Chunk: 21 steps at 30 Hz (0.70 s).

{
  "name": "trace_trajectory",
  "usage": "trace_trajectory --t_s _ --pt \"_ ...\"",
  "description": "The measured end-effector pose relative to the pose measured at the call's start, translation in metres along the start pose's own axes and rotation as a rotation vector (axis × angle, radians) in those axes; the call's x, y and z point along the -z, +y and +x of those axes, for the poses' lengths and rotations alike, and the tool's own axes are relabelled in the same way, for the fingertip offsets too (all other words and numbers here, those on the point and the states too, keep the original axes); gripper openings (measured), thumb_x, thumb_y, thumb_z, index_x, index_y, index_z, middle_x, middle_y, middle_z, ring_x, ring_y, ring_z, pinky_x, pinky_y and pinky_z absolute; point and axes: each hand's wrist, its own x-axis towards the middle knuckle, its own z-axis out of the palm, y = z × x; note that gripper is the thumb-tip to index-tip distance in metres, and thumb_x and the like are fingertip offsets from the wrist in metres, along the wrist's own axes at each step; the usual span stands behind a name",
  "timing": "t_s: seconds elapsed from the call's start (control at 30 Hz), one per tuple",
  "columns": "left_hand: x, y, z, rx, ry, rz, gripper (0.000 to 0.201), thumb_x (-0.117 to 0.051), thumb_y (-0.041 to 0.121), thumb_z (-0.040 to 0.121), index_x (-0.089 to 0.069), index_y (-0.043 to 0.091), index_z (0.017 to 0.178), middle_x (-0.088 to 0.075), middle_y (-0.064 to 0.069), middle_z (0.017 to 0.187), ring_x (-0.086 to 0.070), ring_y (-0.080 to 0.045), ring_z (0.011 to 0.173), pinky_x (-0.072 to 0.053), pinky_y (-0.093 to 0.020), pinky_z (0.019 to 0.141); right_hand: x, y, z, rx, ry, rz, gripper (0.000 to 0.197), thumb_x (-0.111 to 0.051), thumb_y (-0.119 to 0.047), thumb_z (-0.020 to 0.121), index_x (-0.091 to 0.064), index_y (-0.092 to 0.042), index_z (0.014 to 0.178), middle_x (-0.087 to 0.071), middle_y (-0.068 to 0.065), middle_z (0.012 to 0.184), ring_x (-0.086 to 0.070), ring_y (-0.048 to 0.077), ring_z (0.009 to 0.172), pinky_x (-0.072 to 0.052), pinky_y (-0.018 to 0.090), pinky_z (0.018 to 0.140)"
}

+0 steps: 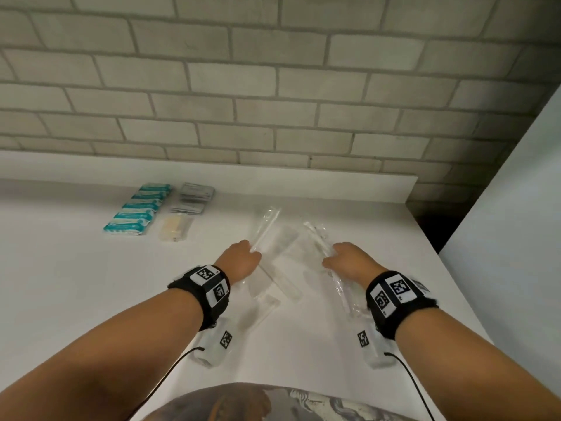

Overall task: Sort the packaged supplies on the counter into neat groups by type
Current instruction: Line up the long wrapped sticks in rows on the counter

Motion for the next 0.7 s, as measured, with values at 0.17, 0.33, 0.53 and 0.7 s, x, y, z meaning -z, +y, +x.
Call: trace_trajectory --t_s 0.17,0.33,0.53,0.7 --pt "-0.014 0.004 -0.014 -0.084 -0.122 -0.127 0.031 -0.041 0.031 0.096 -0.048 0.009 0.118 -0.057 -0.006 0.101 -0.056 -0.020 0.085 -0.044 -0.029 0.070 -0.022 -0.028 0.014 0.043 -0.194 -0.179 0.018 -0.053 -0.028 0.086 -0.059 -0.016 0.099 -0.062 0.004 0.100 -0.059 0.020 0.090 -0.046 0.029 0.073" --pt "-0.028 0.026 -0.024 -0.079 -0.347 -0.394 0.055 -0.047 0.048 0.080 -0.050 0.018 0.125 -0.061 -0.006 0.119 -0.059 -0.025 0.109 -0.048 -0.042 0.098 -0.001 -0.029 0.013 -0.015 -0.240 -0.283 0.015 -0.056 -0.033 0.083 -0.058 -0.022 0.093 -0.063 -0.003 0.094 -0.058 0.016 0.083 -0.042 0.027 0.066" --pt "-0.015 0.023 -0.003 0.015 -0.349 -0.630 0.029 -0.055 0.027 0.088 -0.053 0.007 0.109 -0.061 -0.013 0.107 -0.058 -0.022 0.080 -0.047 -0.028 0.062 0.017 -0.045 0.029 -0.067 -0.137 -0.003 0.009 -0.057 -0.024 0.089 -0.058 -0.015 0.089 -0.074 0.012 0.080 -0.059 0.013 0.046 -0.038 0.018 0.042" --pt "0.028 0.001 0.036 0.020 -0.196 -0.455 0.034 -0.057 0.042 0.091 -0.054 0.010 0.102 -0.060 -0.006 0.092 -0.060 -0.024 0.084 -0.048 -0.032 0.071 -0.008 -0.081 0.073 -0.061 0.071 0.045 0.051 -0.067 -0.032 0.084 -0.047 -0.008 0.124 -0.062 0.010 0.102 -0.062 0.025 0.086 -0.045 0.028 0.063"
